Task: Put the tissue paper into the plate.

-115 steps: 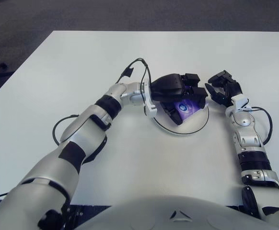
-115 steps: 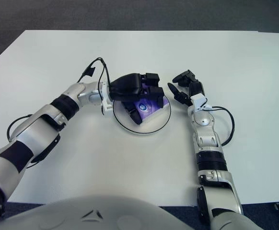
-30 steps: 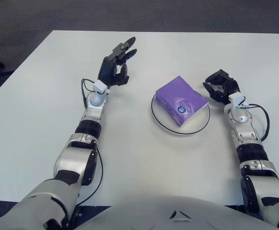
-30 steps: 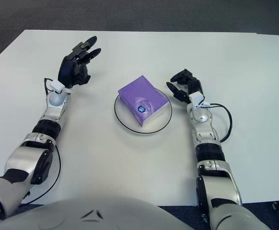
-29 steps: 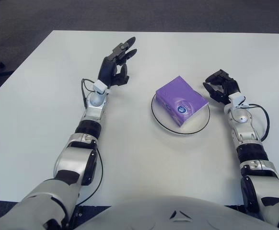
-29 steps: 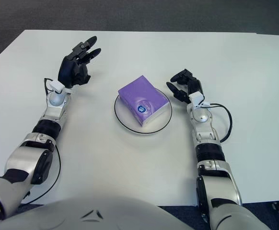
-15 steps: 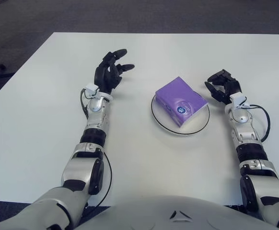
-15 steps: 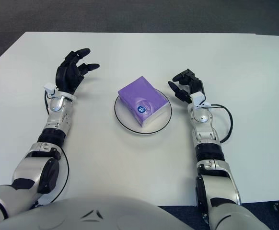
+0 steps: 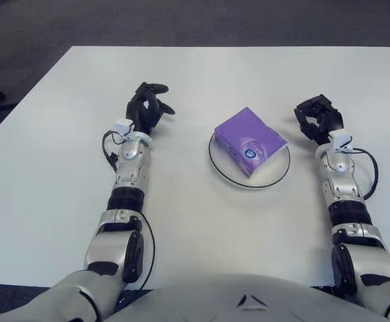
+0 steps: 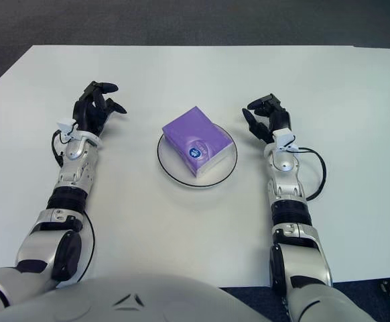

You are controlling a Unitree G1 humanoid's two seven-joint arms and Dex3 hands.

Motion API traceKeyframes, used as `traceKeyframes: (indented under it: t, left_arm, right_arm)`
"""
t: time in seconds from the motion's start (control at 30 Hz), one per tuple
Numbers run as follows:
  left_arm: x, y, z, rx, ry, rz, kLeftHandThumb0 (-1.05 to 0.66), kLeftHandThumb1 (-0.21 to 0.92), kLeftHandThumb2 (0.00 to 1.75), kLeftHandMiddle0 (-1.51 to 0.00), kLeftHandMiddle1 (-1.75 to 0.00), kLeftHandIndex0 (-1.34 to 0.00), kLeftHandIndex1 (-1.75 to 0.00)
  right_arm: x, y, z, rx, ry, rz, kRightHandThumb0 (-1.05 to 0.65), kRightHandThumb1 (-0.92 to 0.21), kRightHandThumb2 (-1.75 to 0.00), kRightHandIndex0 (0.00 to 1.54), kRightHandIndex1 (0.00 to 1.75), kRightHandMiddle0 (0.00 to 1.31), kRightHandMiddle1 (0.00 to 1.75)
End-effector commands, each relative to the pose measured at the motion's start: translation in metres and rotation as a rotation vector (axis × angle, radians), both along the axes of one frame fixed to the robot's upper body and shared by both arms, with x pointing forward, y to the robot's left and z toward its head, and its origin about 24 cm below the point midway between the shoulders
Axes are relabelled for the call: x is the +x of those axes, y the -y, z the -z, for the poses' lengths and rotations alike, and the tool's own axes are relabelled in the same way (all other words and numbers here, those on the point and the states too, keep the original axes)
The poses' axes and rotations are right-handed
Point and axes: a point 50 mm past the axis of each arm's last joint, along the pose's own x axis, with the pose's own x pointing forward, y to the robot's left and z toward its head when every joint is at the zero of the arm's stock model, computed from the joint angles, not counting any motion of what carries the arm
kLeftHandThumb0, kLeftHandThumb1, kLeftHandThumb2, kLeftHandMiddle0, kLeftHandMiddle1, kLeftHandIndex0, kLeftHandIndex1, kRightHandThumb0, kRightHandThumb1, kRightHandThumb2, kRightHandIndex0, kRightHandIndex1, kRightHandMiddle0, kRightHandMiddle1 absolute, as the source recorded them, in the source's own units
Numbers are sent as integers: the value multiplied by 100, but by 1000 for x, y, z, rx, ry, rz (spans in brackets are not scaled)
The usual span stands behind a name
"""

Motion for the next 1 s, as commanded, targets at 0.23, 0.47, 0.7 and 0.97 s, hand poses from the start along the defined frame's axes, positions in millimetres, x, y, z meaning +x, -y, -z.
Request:
traceKeyframes:
  t: [0.23, 0.47, 0.7, 0.97]
  left_arm:
    - [-28, 1, 42, 35, -149, -44, -31, 92, 66, -83, -175, -56, -157]
    - [-33, 1, 47, 39, -156, -46, -31, 92, 65, -83, -175, -57, -162]
    - [-36, 1, 48, 41, -165, -49, -31, 92, 64, -84, -175, -57, -164]
    - [-38, 1, 50, 40, -177, -48, -31, 92, 63, -84, -175, -57, -165]
  right_arm:
    - [-50, -6, 53, 181, -83, 74, -36, -92, -32, 70, 158, 42, 153]
    - [-57, -11, 45, 242, -29, 93, -36, -92, -32, 71, 159, 42, 153]
    - [-60, -13, 41, 254, -21, 100, -36, -92, -32, 73, 160, 42, 153]
    - [-60, -13, 39, 257, -35, 115, -36, -92, -32, 74, 161, 42, 153]
